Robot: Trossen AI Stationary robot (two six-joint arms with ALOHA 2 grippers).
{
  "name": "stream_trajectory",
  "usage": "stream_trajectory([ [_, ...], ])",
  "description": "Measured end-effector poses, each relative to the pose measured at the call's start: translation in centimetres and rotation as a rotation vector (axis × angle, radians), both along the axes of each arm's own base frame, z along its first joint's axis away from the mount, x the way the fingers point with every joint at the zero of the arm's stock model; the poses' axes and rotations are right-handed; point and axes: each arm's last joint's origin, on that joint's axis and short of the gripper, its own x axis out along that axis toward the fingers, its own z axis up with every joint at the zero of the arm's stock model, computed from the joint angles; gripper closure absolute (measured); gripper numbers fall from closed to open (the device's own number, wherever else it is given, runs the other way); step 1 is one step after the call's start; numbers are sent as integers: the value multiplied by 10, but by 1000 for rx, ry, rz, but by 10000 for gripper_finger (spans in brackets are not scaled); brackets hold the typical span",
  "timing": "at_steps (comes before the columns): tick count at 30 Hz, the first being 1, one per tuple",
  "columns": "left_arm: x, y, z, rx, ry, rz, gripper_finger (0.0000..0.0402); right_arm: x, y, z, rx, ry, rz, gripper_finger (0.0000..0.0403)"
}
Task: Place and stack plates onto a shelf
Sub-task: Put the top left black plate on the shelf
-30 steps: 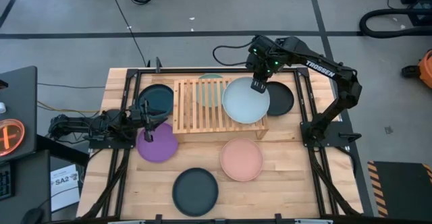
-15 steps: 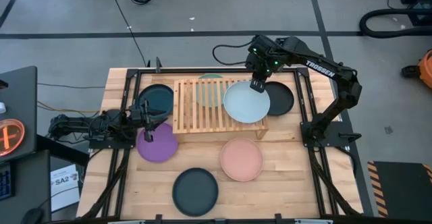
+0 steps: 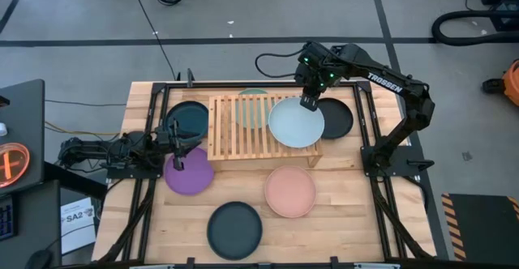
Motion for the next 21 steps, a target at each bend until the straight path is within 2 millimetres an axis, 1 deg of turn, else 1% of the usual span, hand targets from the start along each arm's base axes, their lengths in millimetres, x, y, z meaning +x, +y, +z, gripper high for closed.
stream_trajectory([
  [7,0,1,0,-81,-24,16,257,0,0,0,-1,1,-1,298],
  [10,0,1,0,-102,-30,29,257,-2,1,-1,7,21,7,292],
  [14,-1,1,2,-106,-23,37,257,-6,3,-1,3,55,61,293],
  [18,-6,2,20,-108,-48,40,257,-11,7,7,-28,25,83,292],
  [21,-10,2,29,-111,16,45,257,-17,10,15,-54,-10,91,292],
])
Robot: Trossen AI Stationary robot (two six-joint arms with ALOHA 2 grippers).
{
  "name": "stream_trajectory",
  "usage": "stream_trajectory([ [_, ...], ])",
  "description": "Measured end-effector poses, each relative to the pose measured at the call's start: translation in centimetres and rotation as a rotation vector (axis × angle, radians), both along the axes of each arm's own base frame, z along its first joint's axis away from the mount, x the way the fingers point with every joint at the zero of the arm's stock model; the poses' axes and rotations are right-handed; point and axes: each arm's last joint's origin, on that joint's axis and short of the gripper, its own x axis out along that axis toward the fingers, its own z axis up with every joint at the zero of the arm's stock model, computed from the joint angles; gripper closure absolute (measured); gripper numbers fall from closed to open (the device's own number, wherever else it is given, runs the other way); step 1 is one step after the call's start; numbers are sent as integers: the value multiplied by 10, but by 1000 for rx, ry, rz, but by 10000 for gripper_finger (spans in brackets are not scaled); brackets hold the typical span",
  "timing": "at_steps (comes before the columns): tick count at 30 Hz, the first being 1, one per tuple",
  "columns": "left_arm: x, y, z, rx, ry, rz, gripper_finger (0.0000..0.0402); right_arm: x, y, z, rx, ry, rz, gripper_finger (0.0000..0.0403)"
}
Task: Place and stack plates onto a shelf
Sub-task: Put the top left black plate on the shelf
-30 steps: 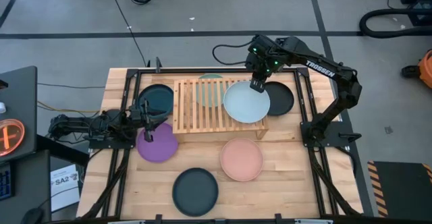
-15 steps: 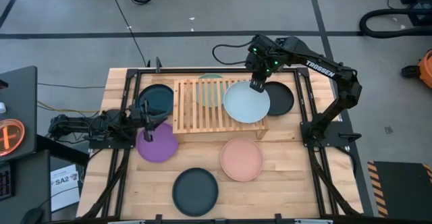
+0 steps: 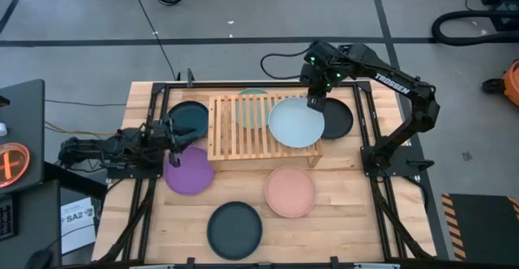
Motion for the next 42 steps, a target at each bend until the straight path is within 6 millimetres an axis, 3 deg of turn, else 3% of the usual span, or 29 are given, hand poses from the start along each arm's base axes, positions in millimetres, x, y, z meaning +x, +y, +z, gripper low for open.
stream_trajectory([
  [10,-18,3,35,-127,202,94,257,-19,11,25,-80,-123,14,293],
  [17,-8,5,58,-177,368,186,257,-28,16,36,-117,-186,14,292],
  [26,10,26,111,-191,587,457,257,-29,17,39,-127,-205,19,293],
  [31,26,55,137,-177,747,508,257,-28,16,39,-132,-204,33,294],
  [34,34,83,140,-196,842,516,257,-28,16,39,-132,-204,33,294],
  [42,26,176,100,-428,1081,569,257,-28,16,38,-131,-203,33,294],
])
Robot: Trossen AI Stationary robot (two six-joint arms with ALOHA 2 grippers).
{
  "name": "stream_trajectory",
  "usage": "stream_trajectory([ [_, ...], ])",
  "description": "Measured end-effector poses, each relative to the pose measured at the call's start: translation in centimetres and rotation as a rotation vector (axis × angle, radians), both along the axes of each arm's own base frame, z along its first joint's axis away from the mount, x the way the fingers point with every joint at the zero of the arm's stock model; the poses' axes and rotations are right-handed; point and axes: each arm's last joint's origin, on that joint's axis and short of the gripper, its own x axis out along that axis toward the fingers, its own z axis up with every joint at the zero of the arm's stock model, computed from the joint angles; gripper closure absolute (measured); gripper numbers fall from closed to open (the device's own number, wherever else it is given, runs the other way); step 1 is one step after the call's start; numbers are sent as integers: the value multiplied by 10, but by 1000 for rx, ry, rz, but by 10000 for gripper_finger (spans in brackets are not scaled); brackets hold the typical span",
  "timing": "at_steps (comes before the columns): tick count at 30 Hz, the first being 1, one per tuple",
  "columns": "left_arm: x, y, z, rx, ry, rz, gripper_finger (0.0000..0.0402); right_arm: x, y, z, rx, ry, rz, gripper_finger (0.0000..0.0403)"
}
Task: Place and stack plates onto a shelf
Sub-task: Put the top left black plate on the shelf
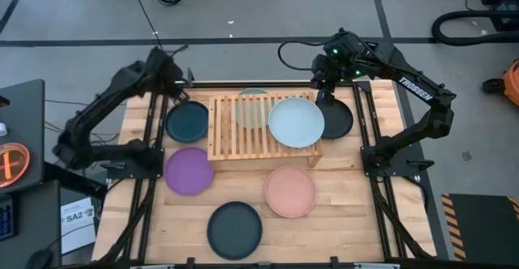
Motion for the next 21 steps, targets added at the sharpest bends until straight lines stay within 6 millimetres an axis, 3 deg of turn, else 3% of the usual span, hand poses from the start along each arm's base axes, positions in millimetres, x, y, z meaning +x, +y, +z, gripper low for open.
stream_trajectory([
  [3,-9,29,-22,-109,37,60,257,0,0,0,0,0,0,294],
  [8,-4,56,-46,-214,72,39,257,0,0,0,0,0,0,294],
  [21,8,87,-99,-350,259,-65,257,0,0,0,1,0,0,294],
])
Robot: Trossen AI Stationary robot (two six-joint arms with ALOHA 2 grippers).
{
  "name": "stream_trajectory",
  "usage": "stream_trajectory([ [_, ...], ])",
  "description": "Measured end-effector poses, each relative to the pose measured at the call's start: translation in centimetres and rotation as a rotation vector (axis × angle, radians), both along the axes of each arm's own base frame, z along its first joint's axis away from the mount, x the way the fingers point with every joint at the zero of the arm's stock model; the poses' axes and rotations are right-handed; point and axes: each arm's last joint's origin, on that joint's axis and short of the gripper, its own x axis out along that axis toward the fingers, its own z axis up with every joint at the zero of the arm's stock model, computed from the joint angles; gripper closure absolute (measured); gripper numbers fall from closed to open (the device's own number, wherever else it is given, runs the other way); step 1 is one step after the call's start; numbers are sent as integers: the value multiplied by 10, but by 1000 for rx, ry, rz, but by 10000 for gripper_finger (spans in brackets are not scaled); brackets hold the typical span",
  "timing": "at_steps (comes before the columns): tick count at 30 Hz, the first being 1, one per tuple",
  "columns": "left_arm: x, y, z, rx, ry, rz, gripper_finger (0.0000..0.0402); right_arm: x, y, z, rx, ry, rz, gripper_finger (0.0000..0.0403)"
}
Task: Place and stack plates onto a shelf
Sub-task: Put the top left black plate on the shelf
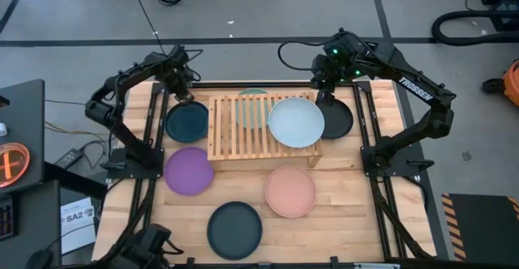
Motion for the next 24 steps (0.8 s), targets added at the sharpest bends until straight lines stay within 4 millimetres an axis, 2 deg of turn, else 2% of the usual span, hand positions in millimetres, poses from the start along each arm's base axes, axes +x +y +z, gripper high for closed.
stream_trajectory([
  [24,8,18,-49,-96,57,8,257,0,0,0,1,1,0,294],
])
